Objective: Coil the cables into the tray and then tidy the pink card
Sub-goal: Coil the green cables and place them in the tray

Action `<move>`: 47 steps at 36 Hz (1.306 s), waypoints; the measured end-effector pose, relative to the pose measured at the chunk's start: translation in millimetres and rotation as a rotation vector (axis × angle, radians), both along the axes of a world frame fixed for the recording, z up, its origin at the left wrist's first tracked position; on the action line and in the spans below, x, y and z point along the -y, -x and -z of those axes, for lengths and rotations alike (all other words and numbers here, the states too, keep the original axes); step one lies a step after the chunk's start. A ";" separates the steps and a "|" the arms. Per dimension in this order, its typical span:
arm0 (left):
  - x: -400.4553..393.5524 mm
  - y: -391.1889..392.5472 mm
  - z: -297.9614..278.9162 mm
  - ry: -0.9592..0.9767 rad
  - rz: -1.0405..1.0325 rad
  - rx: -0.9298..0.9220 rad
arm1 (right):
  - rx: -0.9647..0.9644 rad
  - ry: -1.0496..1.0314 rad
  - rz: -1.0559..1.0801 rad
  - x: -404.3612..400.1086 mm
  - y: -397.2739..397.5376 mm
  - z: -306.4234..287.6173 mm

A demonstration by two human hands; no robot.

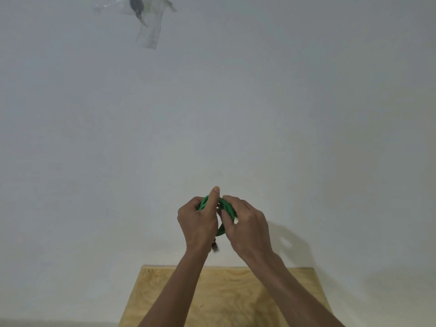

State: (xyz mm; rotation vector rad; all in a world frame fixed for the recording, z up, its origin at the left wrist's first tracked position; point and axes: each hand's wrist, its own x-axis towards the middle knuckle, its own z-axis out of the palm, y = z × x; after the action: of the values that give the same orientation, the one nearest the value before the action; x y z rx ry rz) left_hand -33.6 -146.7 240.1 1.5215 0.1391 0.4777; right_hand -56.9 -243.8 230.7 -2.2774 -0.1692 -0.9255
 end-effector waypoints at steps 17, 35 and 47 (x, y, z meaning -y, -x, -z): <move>21.5 10.0 5.4 0.013 0.023 -0.052 | 0.163 -0.113 0.076 10.0 4.9 27.6; 16.0 36.6 74.7 -0.061 0.041 -0.328 | -0.117 -0.185 -0.132 17.8 21.5 89.0; -81.5 73.3 153.3 -0.456 0.007 -0.378 | -0.428 -0.297 -0.060 -23.3 68.6 152.4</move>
State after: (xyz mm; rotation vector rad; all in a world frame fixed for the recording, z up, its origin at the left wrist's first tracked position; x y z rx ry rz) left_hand -106.8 -65.2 86.8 2.0514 0.3356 0.2153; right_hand -125.5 -220.5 78.3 -2.1194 0.0834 -0.3851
